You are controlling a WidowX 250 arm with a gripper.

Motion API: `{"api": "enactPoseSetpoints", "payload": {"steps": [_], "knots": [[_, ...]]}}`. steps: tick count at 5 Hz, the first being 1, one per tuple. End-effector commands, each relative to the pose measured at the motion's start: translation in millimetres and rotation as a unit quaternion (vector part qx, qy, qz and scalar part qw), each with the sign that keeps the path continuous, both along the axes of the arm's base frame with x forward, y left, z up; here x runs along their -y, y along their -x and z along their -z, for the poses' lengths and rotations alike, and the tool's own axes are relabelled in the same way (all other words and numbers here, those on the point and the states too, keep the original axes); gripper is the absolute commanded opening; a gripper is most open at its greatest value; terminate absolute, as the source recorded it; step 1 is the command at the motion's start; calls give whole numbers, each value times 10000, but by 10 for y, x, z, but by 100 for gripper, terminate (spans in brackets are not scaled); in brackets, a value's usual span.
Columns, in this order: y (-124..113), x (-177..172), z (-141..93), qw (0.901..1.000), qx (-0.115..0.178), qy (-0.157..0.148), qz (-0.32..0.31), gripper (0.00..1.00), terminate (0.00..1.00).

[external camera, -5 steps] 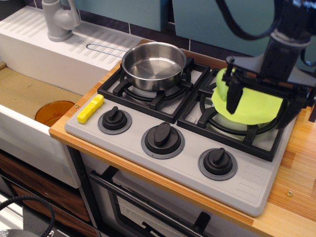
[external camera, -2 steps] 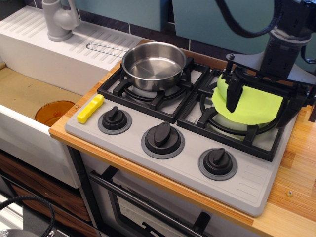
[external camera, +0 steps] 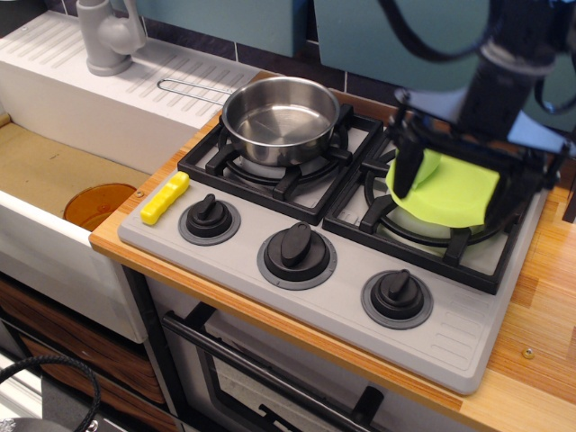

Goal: Put smallpear on plate and fry in pot or pan on stove

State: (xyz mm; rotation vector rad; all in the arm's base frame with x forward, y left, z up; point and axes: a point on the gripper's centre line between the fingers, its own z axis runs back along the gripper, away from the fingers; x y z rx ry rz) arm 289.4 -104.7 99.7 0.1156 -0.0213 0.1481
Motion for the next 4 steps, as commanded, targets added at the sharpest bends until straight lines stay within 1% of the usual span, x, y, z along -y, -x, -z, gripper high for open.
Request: {"api": "enactPoseSetpoints", "payload": {"steps": [1,2,3,4], "knots": [[-70,-576,-534,9976,494,-454,197,100,0],[-115,-811,-570,9960,518,-603,403,100,0],[-117,-1024,-533,9953,500,-690,454,100,0],[-68,-1275,-421,9951,539,-645,530,100,0]]}}
